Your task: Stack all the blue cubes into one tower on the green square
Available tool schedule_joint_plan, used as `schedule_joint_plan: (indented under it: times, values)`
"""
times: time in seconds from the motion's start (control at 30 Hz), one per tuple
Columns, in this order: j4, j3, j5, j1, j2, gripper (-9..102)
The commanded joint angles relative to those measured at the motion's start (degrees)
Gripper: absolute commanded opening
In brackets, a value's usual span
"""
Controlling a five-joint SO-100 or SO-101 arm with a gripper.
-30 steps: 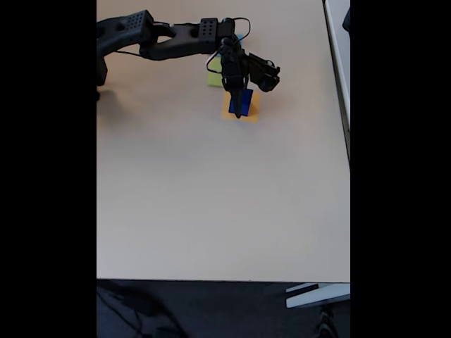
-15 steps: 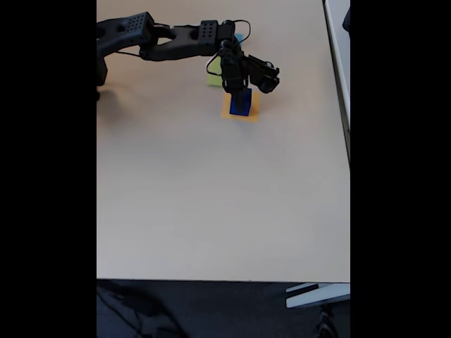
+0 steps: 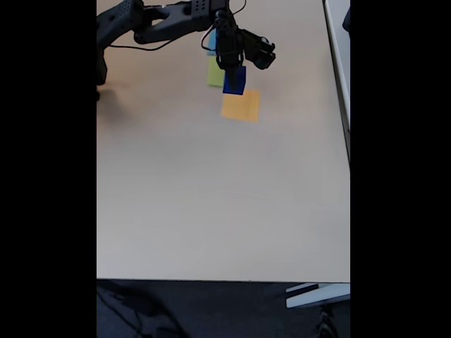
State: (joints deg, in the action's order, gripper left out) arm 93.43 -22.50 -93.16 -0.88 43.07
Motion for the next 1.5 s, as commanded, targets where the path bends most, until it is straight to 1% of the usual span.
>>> schedule_joint_plan:
  times: [0.0,0.17,0.63,0.87,1.13,1.47]
  values:
    - [-0.1,0.2,-3.1,2.5,5.7,6]
    - [-0.9,0.2,-5.2,4.9,3.4,6]
    - [-1.8,0.6,-7.2,9.9,-2.5,6]
    - [-2.3,1.1,-6.8,10.5,-5.2,6]
    - [-1.6,8.7,-6.1,10.4,-11.7,6]
    - [-0.5,9.7,-6.9,11.1,-12.1,6]
